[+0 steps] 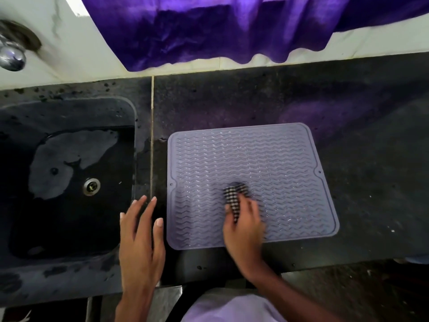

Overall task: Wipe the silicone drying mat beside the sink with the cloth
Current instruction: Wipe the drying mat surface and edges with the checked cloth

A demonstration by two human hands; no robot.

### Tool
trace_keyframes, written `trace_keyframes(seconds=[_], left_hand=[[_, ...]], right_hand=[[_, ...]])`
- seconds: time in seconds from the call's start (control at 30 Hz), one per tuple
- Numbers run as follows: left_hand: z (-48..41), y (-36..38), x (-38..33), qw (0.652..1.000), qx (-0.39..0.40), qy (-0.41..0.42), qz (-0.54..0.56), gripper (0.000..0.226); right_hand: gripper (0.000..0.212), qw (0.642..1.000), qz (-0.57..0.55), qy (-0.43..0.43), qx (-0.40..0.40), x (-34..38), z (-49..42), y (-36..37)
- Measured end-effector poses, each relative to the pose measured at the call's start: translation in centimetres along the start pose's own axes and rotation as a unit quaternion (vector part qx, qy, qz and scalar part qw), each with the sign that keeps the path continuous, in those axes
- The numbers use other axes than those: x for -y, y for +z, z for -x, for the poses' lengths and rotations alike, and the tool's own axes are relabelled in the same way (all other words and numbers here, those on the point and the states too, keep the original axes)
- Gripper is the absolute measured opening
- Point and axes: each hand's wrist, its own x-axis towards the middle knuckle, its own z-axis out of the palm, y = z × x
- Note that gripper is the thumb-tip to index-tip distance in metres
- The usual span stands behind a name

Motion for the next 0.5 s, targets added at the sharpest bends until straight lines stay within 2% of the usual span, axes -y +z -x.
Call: trace_keyframes(seconds=[0.1, 0.17, 0.27, 0.33, 0.4, 0.43, 0.5], left_hand=[[-0.9, -1.4, 0.3, 1.000, -0.012, -0.007, -0.004, 0.051], [-1.6, -2.5, 0.5, 0.999, -0.030, -0.011, -0.007, 0.050], [-2.3, -3.3, 0.6, 0.999, -0.037, -0.006, -0.021, 0.049], [-2.6, -2.9, 0.8, 0.999, -0.023, 0.005, -0.023, 0.050], [-2.7, -2.1, 0.7, 1.000, -0.003, 0.016, -0.021, 0.051], [-2.7, -1.7, 0.6, 1.000, 0.005, 0.022, -0.017, 0.051], [-2.4, -0.8, 0.2, 0.999, 0.014, 0.027, -0.008, 0.050]], right_hand=[[0.045, 0.994, -0.061, -0.013, 0.095, 4.5, 2.5, 3.3], [0.040, 0.981, -0.096, 0.012, 0.170, 6.9, 3.1, 4.7], [0.027, 0.923, -0.257, 0.103, 0.269, 9.0, 2.3, 4.5], [0.026, 0.886, -0.352, 0.137, 0.270, 9.0, 1.2, 2.6], [0.024, 0.864, -0.405, 0.163, 0.250, 8.0, -0.3, -0.3], [0.019, 0.865, -0.411, 0.173, 0.231, 7.0, -1.4, -2.1], [0.011, 0.900, -0.370, 0.156, 0.169, 4.6, -4.3, -5.4]])
